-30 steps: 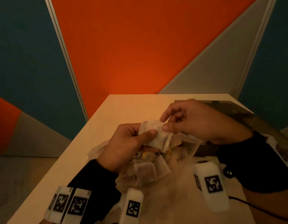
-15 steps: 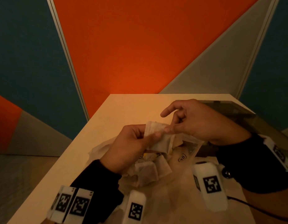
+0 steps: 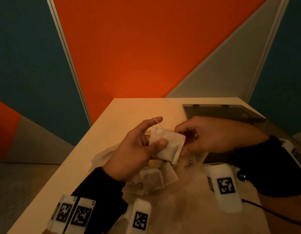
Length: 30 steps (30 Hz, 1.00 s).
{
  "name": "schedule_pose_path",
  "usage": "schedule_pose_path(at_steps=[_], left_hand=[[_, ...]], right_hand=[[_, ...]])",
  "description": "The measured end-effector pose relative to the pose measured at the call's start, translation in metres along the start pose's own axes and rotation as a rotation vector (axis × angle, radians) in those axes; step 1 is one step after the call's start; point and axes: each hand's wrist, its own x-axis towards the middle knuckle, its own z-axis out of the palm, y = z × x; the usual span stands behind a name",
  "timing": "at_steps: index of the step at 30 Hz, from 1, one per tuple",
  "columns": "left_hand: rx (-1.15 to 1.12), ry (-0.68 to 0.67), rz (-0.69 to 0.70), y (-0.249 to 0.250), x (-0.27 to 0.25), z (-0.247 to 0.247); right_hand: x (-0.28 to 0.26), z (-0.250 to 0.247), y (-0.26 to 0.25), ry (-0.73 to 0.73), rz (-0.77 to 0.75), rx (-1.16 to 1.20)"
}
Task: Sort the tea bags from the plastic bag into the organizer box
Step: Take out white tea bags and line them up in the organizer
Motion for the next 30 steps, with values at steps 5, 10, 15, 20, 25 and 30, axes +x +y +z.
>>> schedule_pose_path(at_steps=[5, 10, 15, 20, 25, 30], left_hand=[[0.019, -0.011, 0.006, 0.003, -0.002, 0.001], [0.016, -0.053, -0.003, 0.002, -0.003, 0.003], [0.002, -0.094, 0.0, -0.001, -0.003, 0.003], [0.017, -0.099, 0.002, -0.003, -0.002, 0.003], [0.004, -0.088, 0.017, -0.002, -0.003, 0.004], [-0.08, -0.112, 0.013, -0.007, -0.002, 0.003]], right_hand=[[-0.003, -0.005, 0.005, 0.14, 0.039, 0.035], [-0.013, -0.018, 0.015, 0.397, 0.048, 0.137], [-0.009, -0.017, 0.022, 0.536, 0.12, 0.144], [0.001, -0.008, 0.024, 0.341, 0.237, -0.044], [-0.005, -0.016, 0.015, 0.558, 0.17, 0.098], [-0.023, -0.019, -0.011, 0.55, 0.041, 0.209]])
